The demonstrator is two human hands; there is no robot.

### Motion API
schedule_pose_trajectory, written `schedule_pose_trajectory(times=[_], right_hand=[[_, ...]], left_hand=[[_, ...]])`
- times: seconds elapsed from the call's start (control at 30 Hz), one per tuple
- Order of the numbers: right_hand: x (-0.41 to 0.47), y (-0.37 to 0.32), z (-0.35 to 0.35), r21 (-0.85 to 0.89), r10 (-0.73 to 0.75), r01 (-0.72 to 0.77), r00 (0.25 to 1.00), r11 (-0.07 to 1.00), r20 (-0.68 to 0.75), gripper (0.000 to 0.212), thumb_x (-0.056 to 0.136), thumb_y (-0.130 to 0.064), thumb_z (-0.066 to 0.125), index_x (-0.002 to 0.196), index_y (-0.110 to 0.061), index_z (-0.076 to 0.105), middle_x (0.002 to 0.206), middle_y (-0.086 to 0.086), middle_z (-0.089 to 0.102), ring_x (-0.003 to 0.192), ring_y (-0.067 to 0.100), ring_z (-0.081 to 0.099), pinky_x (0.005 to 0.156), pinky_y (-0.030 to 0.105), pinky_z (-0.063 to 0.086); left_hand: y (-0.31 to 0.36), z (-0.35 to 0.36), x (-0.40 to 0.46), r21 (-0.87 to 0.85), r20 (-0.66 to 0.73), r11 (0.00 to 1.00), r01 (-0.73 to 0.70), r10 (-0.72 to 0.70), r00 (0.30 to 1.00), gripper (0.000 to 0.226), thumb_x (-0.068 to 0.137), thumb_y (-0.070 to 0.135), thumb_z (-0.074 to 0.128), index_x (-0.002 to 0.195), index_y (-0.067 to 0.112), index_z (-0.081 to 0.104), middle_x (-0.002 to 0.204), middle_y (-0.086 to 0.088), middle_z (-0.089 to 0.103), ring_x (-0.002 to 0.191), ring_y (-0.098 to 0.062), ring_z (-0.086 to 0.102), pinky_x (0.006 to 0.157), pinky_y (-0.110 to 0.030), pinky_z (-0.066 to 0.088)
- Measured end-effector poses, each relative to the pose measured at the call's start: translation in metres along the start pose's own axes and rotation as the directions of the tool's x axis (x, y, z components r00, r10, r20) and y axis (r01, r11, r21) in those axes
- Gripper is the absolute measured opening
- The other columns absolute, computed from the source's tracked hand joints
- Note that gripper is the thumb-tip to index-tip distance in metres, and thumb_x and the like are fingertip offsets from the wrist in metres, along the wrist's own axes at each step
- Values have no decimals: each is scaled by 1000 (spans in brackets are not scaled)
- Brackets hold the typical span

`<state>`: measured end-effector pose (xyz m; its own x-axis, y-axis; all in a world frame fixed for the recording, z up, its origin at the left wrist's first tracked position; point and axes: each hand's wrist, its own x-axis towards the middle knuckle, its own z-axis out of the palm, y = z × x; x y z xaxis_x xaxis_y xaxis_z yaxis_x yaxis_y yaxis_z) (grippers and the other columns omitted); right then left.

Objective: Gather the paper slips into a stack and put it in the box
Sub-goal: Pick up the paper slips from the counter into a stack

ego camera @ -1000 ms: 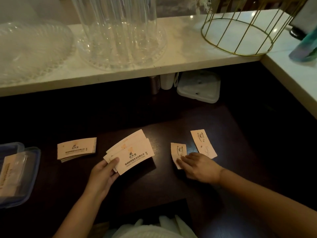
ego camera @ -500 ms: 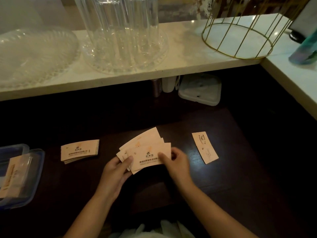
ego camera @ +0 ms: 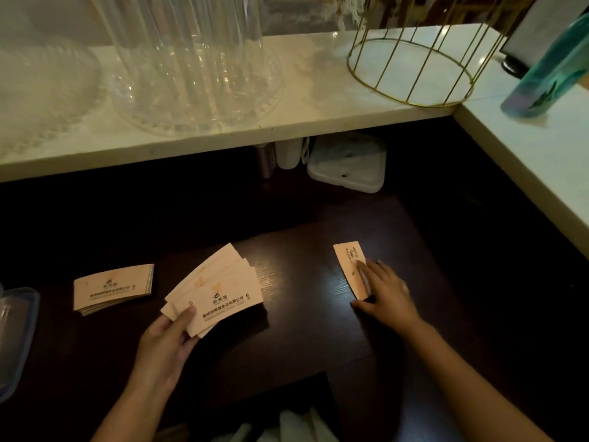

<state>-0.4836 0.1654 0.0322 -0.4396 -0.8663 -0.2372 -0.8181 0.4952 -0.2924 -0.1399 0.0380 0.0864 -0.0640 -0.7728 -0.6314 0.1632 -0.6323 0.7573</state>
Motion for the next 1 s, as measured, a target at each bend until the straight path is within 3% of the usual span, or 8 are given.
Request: schedule_pose_trajectory(times=[0.13, 0.37, 0.53, 0.7, 0.77, 0.87, 0.93, 1.0], right_hand=[[5, 20, -4, -185, -99, 96, 995, 978, -6, 82, 72, -59, 62, 138, -21, 33, 149, 1, 32, 137, 20, 24, 111, 50, 14], [11, 11, -12, -391, -333, 307, 943, 868, 2, 62, 75, -54, 63, 118, -10, 56, 131, 13, 55, 116, 30, 52, 103, 49, 33], [4, 1, -20, -495, -574, 500, 819, 711, 2, 46, 68, -38, 77, 98, -5, 68, 97, 15, 73, 84, 28, 70, 75, 38, 58], [6, 3, -40, -445, -669, 584, 741, 679, -49, 57, 58, -16, 84, 107, 5, 63, 71, 16, 72, 50, 27, 65, 42, 31, 55], [10, 7, -51, -367, -571, 494, 810, 789, -137, 57, 51, -6, 87, 103, 4, 65, 65, 14, 70, 47, 29, 64, 40, 31, 53], [15, -6, -62, 39, -137, 152, 957, 988, -256, 30, 71, -1, 73, 100, -2, 66, 83, 18, 72, 71, 33, 67, 60, 38, 55], [21, -23, -62, 307, 34, 50, 964, 950, -262, 16, 77, -1, 68, 93, -3, 68, 82, 15, 70, 70, 26, 64, 58, 29, 50], [25, -51, -64, 589, 36, 58, 989, 806, -146, 10, 80, 0, 65, 89, -3, 68, 79, 12, 68, 69, 17, 60, 56, 13, 46]], left_hand=[[2, -1, 1, 8, -3, 1000, -2, 2, 1000, 28, 86, 8, 55, 114, 8, 56, 103, -10, 65, 98, -22, 61, 76, -35, 48], [12, 4, 5, 6, 9, 999, -33, 33, 999, 20, 86, 7, 55, 105, 11, 59, 101, -9, 66, 96, -19, 62, 74, -33, 49], [16, 5, 10, -3, 17, 999, -43, 43, 999, 19, 86, 7, 54, 103, 13, 60, 101, -9, 66, 96, -19, 62, 79, -35, 49], [19, 5, 11, -7, 9, 999, -49, 49, 999, 26, 86, 8, 54, 112, 10, 57, 105, -11, 65, 101, -22, 60, 81, -37, 47], [21, 4, 10, -11, 8, 998, -55, 55, 998, 21, 86, 8, 54, 105, 13, 59, 105, -11, 66, 100, -22, 61, 81, -37, 47], [23, 3, 10, -34, -10, 998, -59, 59, 998, 18, 86, 7, 55, 102, 13, 60, 103, -11, 66, 98, -22, 62, 76, -34, 49], [23, 4, 9, -50, -29, 997, -63, 61, 998, 21, 85, 7, 55, 106, 11, 59, 102, -11, 67, 97, -21, 62, 71, -32, 50], [23, 5, 8, -52, -32, 996, -73, 71, 997, 21, 85, 7, 56, 105, 12, 60, 101, -10, 68, 96, -21, 63, 69, -31, 51]])
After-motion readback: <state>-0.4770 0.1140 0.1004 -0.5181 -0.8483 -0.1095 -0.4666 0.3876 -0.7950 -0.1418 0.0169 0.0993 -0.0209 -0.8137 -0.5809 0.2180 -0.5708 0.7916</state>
